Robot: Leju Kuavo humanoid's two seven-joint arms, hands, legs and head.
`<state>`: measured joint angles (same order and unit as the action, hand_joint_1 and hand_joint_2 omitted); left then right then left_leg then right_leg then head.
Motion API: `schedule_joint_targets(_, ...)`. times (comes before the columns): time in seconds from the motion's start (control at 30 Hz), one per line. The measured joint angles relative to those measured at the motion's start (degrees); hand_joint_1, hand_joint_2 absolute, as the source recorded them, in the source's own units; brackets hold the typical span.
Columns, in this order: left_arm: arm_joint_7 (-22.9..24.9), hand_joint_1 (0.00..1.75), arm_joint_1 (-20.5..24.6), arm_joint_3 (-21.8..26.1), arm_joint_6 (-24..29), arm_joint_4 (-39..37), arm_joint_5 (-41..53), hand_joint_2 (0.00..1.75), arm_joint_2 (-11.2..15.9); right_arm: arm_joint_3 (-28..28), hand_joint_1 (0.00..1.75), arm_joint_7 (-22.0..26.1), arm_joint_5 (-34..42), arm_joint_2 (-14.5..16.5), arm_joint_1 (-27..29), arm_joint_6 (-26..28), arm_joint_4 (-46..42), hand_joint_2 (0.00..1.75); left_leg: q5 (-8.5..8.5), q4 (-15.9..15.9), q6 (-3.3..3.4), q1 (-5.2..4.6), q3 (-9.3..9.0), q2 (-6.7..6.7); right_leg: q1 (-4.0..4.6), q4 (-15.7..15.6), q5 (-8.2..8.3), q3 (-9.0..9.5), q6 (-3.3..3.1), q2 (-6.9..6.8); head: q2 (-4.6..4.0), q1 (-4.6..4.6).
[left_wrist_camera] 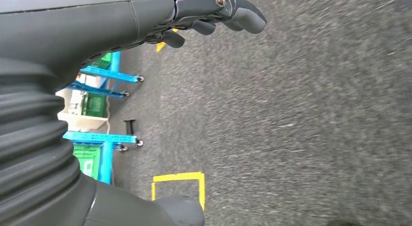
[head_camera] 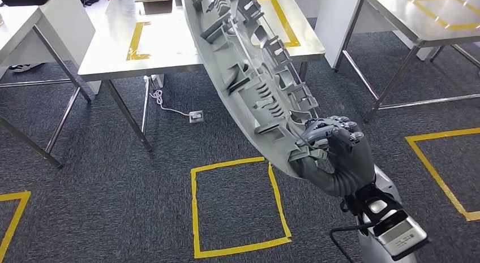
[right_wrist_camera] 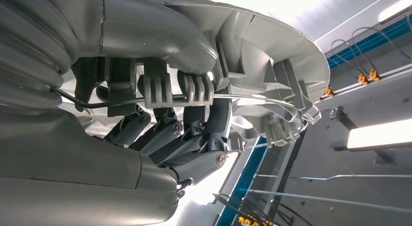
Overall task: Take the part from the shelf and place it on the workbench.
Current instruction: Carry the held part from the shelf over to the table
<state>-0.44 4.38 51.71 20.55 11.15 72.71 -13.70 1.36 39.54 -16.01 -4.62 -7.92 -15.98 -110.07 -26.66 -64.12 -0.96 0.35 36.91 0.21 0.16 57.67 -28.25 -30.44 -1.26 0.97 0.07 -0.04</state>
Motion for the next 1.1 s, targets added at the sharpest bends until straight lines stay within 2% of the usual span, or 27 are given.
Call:
schedule_joint_targets(0.03, -0.1, 0.0, 0.0, 0.0, 0.0, 0.0, 0.0, 1.75, 0.0, 0.0, 1.75, 0.0, 0.1, 0.0, 0.0, 0.1, 0.0, 1.75, 1.13, 3.0, 0.28, -0.01, -1.22, -0.04, 0.12, 0.1, -0.46, 0.26, 0.29, 0.07, 0.0, 0.01)
schedule_joint_targets(0.07, -0.1, 0.0, 0.1, 0.0, 0.0, 0.0, 0.0, 1.75, 0.0, 0.0, 1.75, 0.0, 0.1, 0.0, 0.0, 0.2, 0.0, 1.75, 1.39, 4.6, 0.62, -0.06, -1.93, -0.09, 0.23, 0.1, -0.83, 0.38, 0.6, 0.11, 0.0, 0.02)
schedule_joint_targets(0.17, 0.0, 0.0, 0.2, 0.0, 0.0, 0.0, 0.2, 1.75, 0.0, 0.0, 1.75, 0.0, 0.3, 0.0, -0.1, 0.3, 0.0, 1.75, 0.76, 5.1, 1.74, -0.13, -2.38, -0.18, 0.15, 0.3, -1.56, 0.6, 1.56, 0.08, 0.0, 0.06)
schedule_joint_targets(0.2, 0.0, 0.0, 0.2, 0.0, 0.0, 0.0, 0.2, 1.75, 0.0, 0.0, 1.75, 0.0, 0.4, -0.1, -0.2, 0.4, 0.0, 1.75, 0.63, 5.2, 2.09, -0.05, -2.62, -0.18, 0.07, 1.1, -2.08, 0.35, 1.93, -0.04, 0.0, 0.12)
schedule_joint_targets(0.23, 0.0, 0.0, 0.2, 0.0, 0.0, 0.0, 0.2, 1.75, 0.0, 0.0, 1.75, 0.0, 0.5, -0.1, -0.2, 0.5, 0.0, 1.75, 0.51, 5.3, 2.41, 0.08, -2.88, -0.18, -0.04, 3.1, -3.01, -0.56, 2.28, -0.17, 0.0, 0.19)
schedule_joint_targets(0.27, 0.0, 0.0, 0.2, 0.0, 0.0, 0.0, 0.2, 1.75, 0.0, 0.0, 1.75, 0.0, 0.6, -0.2, -0.2, 0.6, 0.0, 1.75, 0.33, 5.4, 2.64, 0.15, -3.08, -0.18, -0.19, 6.2, -4.25, -2.26, 2.6, -0.31, 0.0, 0.26)
schedule_joint_targets(0.33, -0.1, 0.0, 0.2, 0.0, 0.0, 0.0, 0.3, 1.75, 0.0, 0.0, 1.75, 0.0, 0.7, -0.3, -0.1, 0.9, 0.0, 1.75, -0.15, 5.3, 2.85, 0.16, -3.39, -0.17, -0.44, 13.8, -6.54, -7.17, 3.07, -0.46, 0.0, 0.33)
schedule_joint_targets(0.37, -0.1, 0.0, 0.2, 0.0, 0.0, 0.0, 0.3, 1.75, 0.0, 0.0, 1.75, 0.0, 0.8, -0.4, 0.0, 1.0, 0.0, 1.75, -0.42, 5.3, 2.84, 0.16, -3.61, -0.18, -0.55, 16.2, -6.53, -9.14, 3.18, -0.5, 0.0, 0.33)
schedule_joint_targets(0.4, -0.1, 0.0, 0.1, 0.0, 0.0, 0.0, 0.3, 1.75, 0.0, 0.0, 1.75, 0.0, 0.9, -0.5, 0.0, 1.2, 0.0, 1.75, -0.75, 5.3, 2.78, 0.16, -3.95, -0.2, -0.62, 16.4, -5.37, -10.13, 3.2, -0.55, 0.0, 0.33)
schedule_joint_targets(0.43, 0.0, 0.0, 0.1, 0.0, 0.0, 0.0, 0.3, 1.75, 0.0, 0.0, 1.75, 0.0, 1.0, -0.6, 0.0, 1.4, 0.1, 1.75, -1.11, 5.3, 2.69, 0.16, -4.43, -0.23, -0.66, 14.4, -3.15, -9.9, 3.11, -0.61, 0.0, 0.34)
schedule_joint_targets(0.5, 0.0, 0.0, 0.0, 0.0, 0.0, 0.0, 0.3, 1.75, 0.0, 0.1, 1.75, 0.0, 1.1, -0.8, 0.0, 1.5, 0.1, 1.75, -1.9, 5.3, 2.36, 0.13, -5.39, -0.28, -0.58, 6.6, 1.84, -7.15, 2.63, -0.87, 0.0, 0.33)
schedule_joint_targets(0.53, 0.0, 0.0, 0.1, 0.0, 0.0, 0.0, 0.3, 1.75, 0.0, 0.1, 1.75, 0.0, 1.1, -0.9, 0.0, 1.6, 0.1, 1.75, -2.29, 5.3, 2.09, 0.06, -5.76, -0.32, -0.42, 3.3, 3.15, -5.77, 2.31, -0.99, 0.0, 0.33)
schedule_joint_targets(0.57, 0.0, 0.0, 0.1, 0.0, 0.0, 0.0, 0.3, 1.75, 0.0, 0.1, 1.75, 0.0, 1.2, -1.0, 0.0, 1.7, 0.1, 1.75, -2.61, 5.3, 1.78, 0.0, -5.96, -0.32, -0.23, 1.4, 3.57, -4.92, 2.01, -1.08, 0.0, 0.31)
schedule_joint_targets(0.63, 0.0, 0.0, 0.2, 0.0, 0.0, 0.0, 0.4, 1.75, 0.0, 0.1, 1.75, 0.0, 1.2, -1.1, -0.1, 1.8, 0.0, 1.75, -3.07, 5.6, 1.06, -0.02, -6.24, -0.23, 0.09, 0.5, 2.95, -4.41, 1.42, -0.97, 0.0, 0.29)
schedule_joint_targets(0.7, 0.0, 0.0, 0.2, 0.0, 0.0, 0.0, 0.4, 1.75, 0.0, 0.1, 1.75, 0.0, 1.2, -1.2, 0.0, 2.1, 0.0, 1.75, -3.62, 5.2, 0.4, 0.04, -6.42, -0.09, -0.18, 0.1, 2.77, -3.72, 0.78, -0.79, 0.0, 0.23)
schedule_joint_targets(0.73, 0.0, 0.0, 0.3, 0.0, 0.0, 0.0, 0.4, 1.75, 0.0, 0.1, 1.75, 0.0, 1.2, -1.2, 0.0, 2.2, 0.0, 1.75, -4.42, 3.6, 0.13, 0.03, -5.86, -0.1, -0.35, -0.2, 2.65, -3.24, 0.42, -0.78, 0.0, 0.17)
schedule_joint_targets(0.77, 0.0, 0.0, 0.3, 0.0, 0.0, 0.0, 0.4, 1.75, 0.0, 0.1, 1.75, 0.0, 1.2, -1.2, 0.0, 2.2, 0.0, 1.75, -5.7, 0.7, -0.06, 0.04, -4.43, -0.14, -0.49, -0.4, 2.46, -2.74, 0.11, -0.81, 0.0, 0.09)
schedule_joint_targets(0.83, -0.1, 0.0, 0.3, 0.0, 0.0, 0.0, 0.5, 1.75, 0.0, 0.1, 1.75, 0.0, 1.3, -1.2, 0.1, 2.3, 0.0, 1.75, -8.49, -7.1, -0.3, 0.05, 0.29, -0.2, -0.43, -0.4, 1.81, -2.07, -0.29, -0.83, 0.0, 0.03)
schedule_joint_targets(0.87, -0.1, 0.0, 0.2, 0.0, 0.0, 0.0, 0.5, 1.75, 0.0, 0.1, 1.75, 0.0, 1.2, -1.2, 0.1, 2.4, 0.0, 1.75, -8.87, -10.0, -0.37, 0.06, 2.43, -0.2, -0.41, -0.3, 1.45, -1.73, -0.33, -0.76, 0.0, 0.03)
schedule_joint_targets(0.9, -0.1, 0.0, 0.1, 0.0, 0.0, -0.1, 0.5, 1.75, 0.0, 0.1, 1.75, 0.0, 1.2, -1.2, 0.1, 2.4, 0.0, 1.75, -7.98, -10.8, -0.4, 0.06, 3.63, -0.2, -0.4, -0.3, 1.05, -1.31, -0.3, -0.65, 0.0, 0.03)
schedule_joint_targets(0.93, -0.1, 0.0, 0.0, 0.0, 0.0, -0.1, 0.5, 1.75, 0.0, 0.1, 1.75, 0.0, 1.2, -1.2, 0.1, 2.4, 0.0, 1.75, -5.91, -9.4, -0.36, 0.06, 3.71, -0.2, -0.41, -0.2, 0.58, -0.77, -0.23, -0.54, 0.0, 0.02)
schedule_joint_targets(1.0, 0.0, 0.0, -0.1, 0.0, 0.0, -0.1, 0.5, 1.75, 0.0, 0.1, 1.75, 0.0, 1.2, -1.2, 0.2, 2.4, 0.0, 1.75, -0.54, -1.8, -0.11, 0.05, 1.32, -0.19, -0.41, -0.1, -0.51, 0.45, 0.1, -0.4, 0.0, 0.03)
schedule_joint_targets(1.03, -0.1, 0.0, -0.1, 0.0, 0.0, -0.1, 0.5, 1.75, 0.0, 0.1, 1.75, 0.0, 1.2, -1.2, 0.1, 2.4, 0.0, 1.75, 1.05, 1.6, 0.14, 0.03, -0.11, -0.19, -0.31, 0.0, -1.09, 0.86, 0.36, -0.35, 0.0, 0.0)
schedule_joint_targets(1.07, -0.2, 0.0, 0.0, 0.0, 0.0, -0.1, 0.5, 1.75, 0.0, 0.1, 1.75, 0.0, 1.2, -1.2, 0.1, 2.4, 0.0, 1.75, 1.74, 3.8, 0.44, -0.01, -1.08, -0.21, -0.2, 0.1, -1.55, 1.08, 0.64, -0.32, 0.0, 0.03)
schedule_joint_targets(1.1, -0.4, 0.0, 0.0, 0.0, -0.1, -0.1, 0.5, 1.75, 0.0, 0.1, 1.75, 0.0, 1.2, -1.2, 0.1, 2.4, 0.0, 1.75, 1.54, 4.6, 0.8, -0.1, -1.5, -0.24, -0.1, 0.1, -1.88, 1.13, 0.95, -0.29, 0.0, 0.06)
